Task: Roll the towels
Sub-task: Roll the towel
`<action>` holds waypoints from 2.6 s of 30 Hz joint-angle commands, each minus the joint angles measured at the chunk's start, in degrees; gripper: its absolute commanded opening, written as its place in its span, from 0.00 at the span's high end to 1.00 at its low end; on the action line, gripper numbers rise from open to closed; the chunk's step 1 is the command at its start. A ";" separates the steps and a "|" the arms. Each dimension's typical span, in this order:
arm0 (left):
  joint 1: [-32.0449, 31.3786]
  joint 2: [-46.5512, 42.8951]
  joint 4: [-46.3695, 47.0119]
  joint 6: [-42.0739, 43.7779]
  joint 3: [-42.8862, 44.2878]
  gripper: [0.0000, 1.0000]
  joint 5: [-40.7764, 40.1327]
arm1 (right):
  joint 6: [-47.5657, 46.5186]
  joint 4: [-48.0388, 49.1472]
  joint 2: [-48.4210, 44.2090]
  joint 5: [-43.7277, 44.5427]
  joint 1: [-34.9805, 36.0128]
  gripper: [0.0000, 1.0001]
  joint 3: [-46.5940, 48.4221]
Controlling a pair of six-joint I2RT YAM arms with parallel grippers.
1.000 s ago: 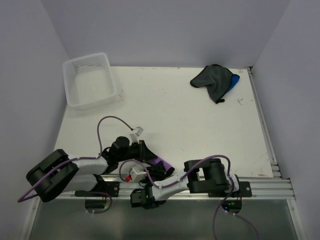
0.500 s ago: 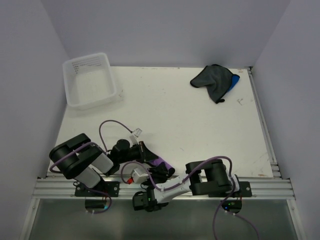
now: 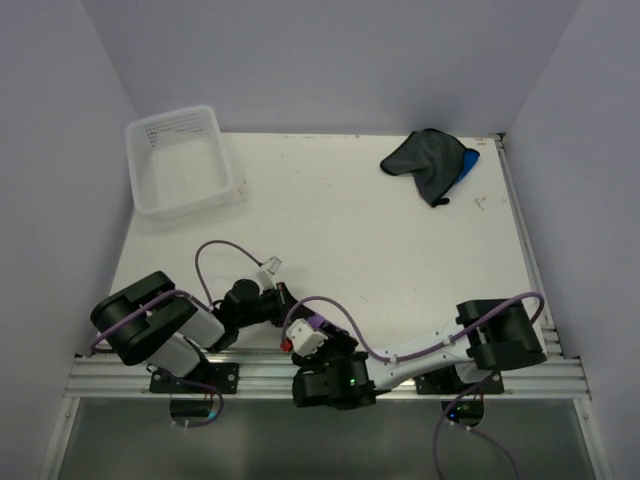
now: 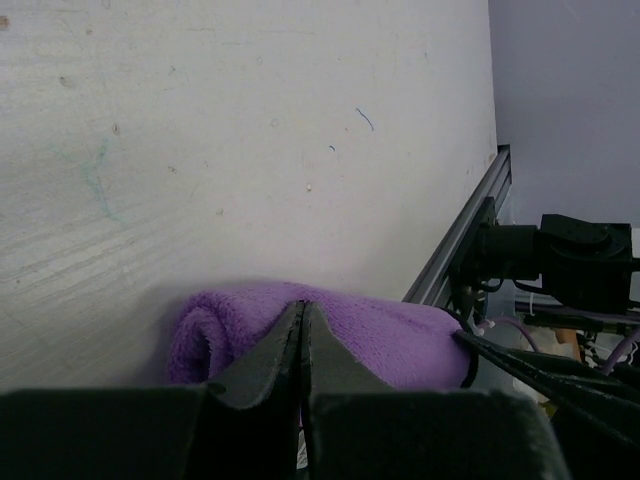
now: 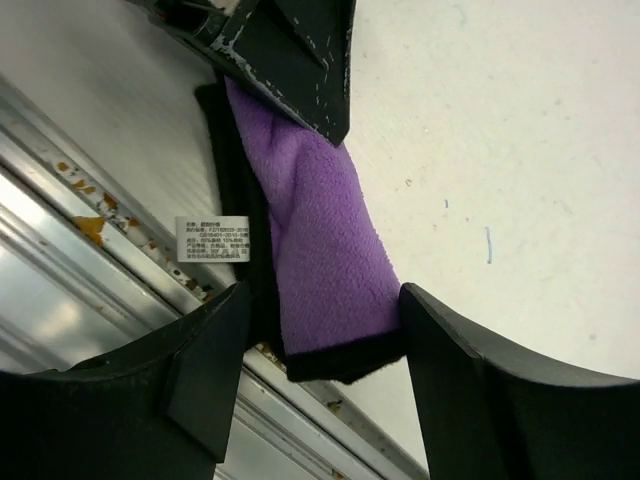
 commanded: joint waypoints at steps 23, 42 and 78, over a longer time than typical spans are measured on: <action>-0.22 -5.82 -7.31 6.05 -4.03 1.00 -8.22 | 4.09 24.11 -24.04 -56.27 -36.41 0.38 -18.48; -0.39 -8.98 -12.66 8.42 -1.40 1.00 -9.27 | 5.68 36.15 -14.36 -65.69 -37.56 0.55 -22.53; -0.30 -27.09 -48.79 8.16 16.35 0.00 -9.29 | 5.85 16.65 -9.01 -11.74 -13.49 1.00 -8.82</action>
